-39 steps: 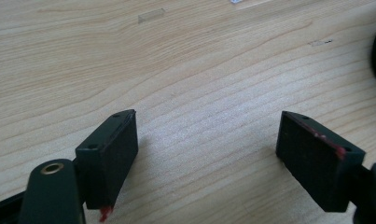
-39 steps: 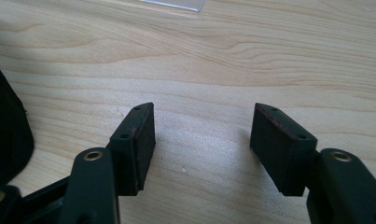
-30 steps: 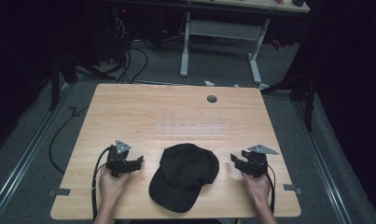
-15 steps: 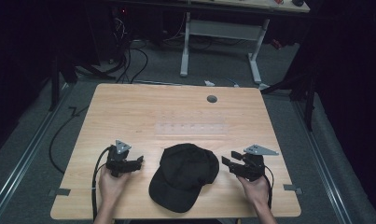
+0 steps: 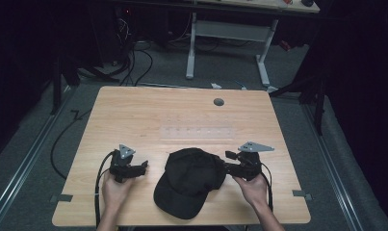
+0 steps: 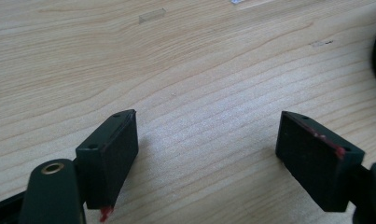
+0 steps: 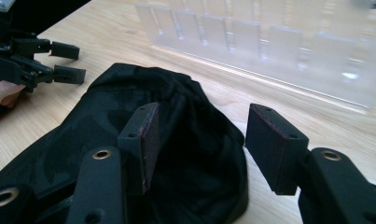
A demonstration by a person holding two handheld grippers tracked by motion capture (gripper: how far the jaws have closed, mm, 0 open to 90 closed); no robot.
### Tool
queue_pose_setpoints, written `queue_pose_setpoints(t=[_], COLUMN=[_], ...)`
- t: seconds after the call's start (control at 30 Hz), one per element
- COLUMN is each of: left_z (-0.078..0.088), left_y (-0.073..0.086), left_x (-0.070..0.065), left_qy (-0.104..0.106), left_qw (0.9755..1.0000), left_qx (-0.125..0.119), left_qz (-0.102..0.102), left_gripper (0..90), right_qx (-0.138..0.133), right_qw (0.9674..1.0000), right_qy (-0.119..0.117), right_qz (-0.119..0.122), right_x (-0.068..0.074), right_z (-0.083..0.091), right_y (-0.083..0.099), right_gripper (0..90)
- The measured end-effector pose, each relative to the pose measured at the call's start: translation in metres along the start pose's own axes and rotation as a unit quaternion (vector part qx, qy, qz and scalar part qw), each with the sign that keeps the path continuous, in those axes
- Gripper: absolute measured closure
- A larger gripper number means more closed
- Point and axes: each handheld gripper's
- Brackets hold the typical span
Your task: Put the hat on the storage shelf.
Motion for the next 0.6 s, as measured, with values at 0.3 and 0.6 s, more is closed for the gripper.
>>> queue_pose_setpoints(t=[0.3,0.6], left_z=[0.000,0.000], left_y=[0.000,0.000], left_x=[0.000,0.000], left_qy=[0.000,-0.001], left_qw=[1.0000,1.0000], left_qx=[0.001,0.000], left_qz=[0.000,0.000], left_gripper=[21.4,21.6], right_qx=[0.031,0.055], right_qw=[0.9994,0.9981], right_qy=[-0.018,-0.023], right_qz=[0.001,-0.014], right_x=[0.006,0.010], right_z=[-0.026,-0.050], right_y=[-0.011,-0.014], right_gripper=[43.8,46.0])
Point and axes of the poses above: each handheld gripper's, and its own axes: z roughly backward along the jaws, y roughly out of its underside, x roughly to its left, and after that the axes turned 1 degree about -x, right-handed
